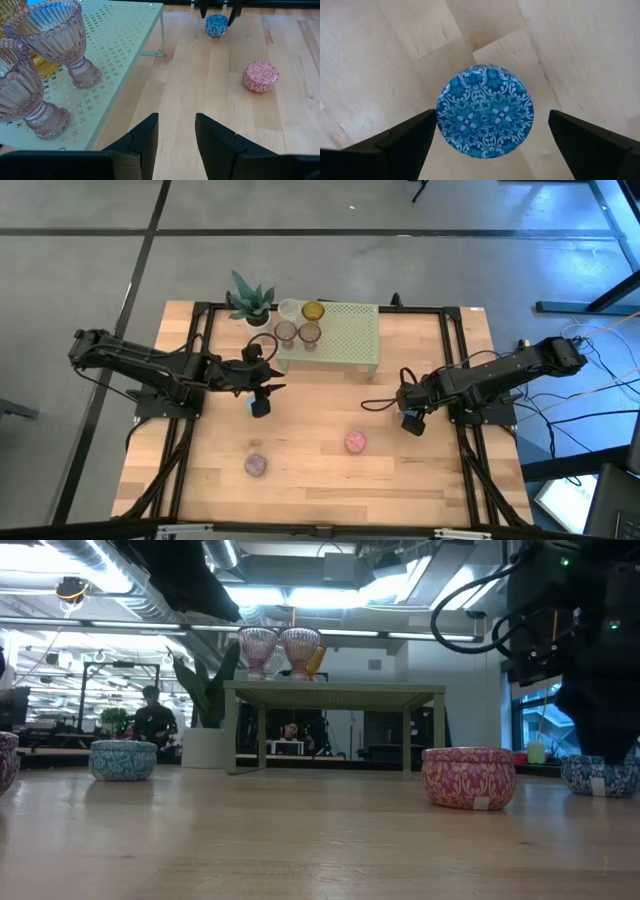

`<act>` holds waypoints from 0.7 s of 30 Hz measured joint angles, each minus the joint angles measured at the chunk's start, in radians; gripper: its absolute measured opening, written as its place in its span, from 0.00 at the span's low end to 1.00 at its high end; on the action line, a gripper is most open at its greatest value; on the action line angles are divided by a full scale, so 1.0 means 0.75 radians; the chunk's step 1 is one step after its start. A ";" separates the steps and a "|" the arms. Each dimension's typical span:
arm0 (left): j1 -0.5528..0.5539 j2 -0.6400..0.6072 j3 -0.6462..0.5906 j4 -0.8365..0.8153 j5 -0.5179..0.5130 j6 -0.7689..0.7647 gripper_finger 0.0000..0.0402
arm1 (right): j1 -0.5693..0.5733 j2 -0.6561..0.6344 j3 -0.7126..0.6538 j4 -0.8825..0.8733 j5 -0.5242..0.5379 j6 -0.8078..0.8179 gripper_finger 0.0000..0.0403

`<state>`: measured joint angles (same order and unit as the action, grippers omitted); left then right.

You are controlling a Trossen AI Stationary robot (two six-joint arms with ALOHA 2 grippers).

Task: Pick & Place candle stick holders
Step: Put the blue scented candle on the shelf

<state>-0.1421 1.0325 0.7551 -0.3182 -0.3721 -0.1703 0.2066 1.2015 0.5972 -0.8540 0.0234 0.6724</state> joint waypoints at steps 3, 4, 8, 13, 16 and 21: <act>0.000 0.000 0.000 0.000 0.000 0.000 0.31 | 0.000 0.001 0.000 -0.001 0.000 0.000 0.97; 0.000 0.000 0.000 0.000 0.000 0.000 0.31 | 0.000 0.001 0.000 -0.001 0.000 -0.001 0.97; 0.000 0.000 0.000 0.000 0.000 0.000 0.31 | 0.000 0.015 0.000 0.004 0.003 -0.005 0.95; 0.000 0.000 0.000 0.000 0.000 0.000 0.31 | 0.000 0.051 0.000 0.027 0.003 -0.005 0.88; -0.001 0.000 0.000 0.000 0.000 0.000 0.31 | 0.000 0.079 0.000 0.027 0.003 -0.004 0.84; 0.000 0.000 0.000 0.000 0.000 0.000 0.31 | 0.000 0.118 0.003 0.028 -0.013 -0.005 0.78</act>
<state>-0.1421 1.0324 0.7551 -0.3181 -0.3721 -0.1703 0.2066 1.2899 0.5993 -0.8333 0.0135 0.6689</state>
